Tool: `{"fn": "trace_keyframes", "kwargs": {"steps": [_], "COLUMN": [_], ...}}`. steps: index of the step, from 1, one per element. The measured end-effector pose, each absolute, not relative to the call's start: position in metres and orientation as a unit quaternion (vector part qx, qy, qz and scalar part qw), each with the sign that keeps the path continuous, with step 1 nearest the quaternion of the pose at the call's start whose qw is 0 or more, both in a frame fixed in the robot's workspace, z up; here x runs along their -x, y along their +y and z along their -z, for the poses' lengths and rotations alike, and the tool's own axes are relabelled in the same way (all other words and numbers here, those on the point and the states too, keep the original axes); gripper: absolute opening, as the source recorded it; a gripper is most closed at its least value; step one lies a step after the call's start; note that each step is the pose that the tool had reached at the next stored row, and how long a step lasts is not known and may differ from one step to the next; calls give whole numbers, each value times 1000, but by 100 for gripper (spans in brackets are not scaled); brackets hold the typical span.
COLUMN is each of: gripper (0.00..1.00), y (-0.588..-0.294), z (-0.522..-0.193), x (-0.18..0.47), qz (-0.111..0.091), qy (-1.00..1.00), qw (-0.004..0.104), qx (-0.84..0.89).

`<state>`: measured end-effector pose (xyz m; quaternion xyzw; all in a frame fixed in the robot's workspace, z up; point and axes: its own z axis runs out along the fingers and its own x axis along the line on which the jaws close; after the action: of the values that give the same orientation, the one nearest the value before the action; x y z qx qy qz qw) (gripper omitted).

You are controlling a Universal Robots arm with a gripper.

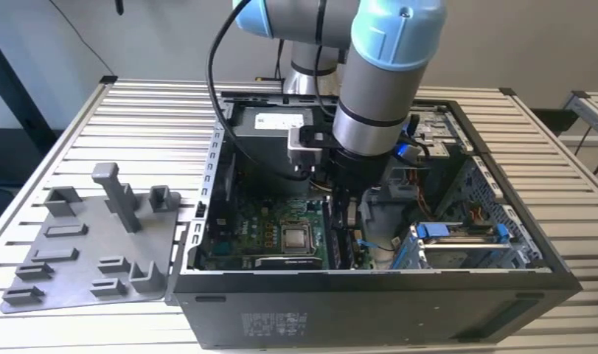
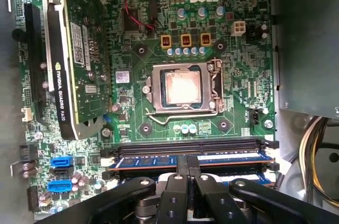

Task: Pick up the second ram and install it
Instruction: 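Press down the second ram until it locks into place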

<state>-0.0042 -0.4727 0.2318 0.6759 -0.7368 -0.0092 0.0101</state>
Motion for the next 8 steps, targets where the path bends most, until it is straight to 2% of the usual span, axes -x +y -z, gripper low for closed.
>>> {"fn": "trace_keyframes", "kwargs": {"steps": [8], "gripper": [11], "y": [-473], "z": [-221], "x": [4], "qz": [9], "qy": [-737], "qw": [11], "qx": [-676]}}
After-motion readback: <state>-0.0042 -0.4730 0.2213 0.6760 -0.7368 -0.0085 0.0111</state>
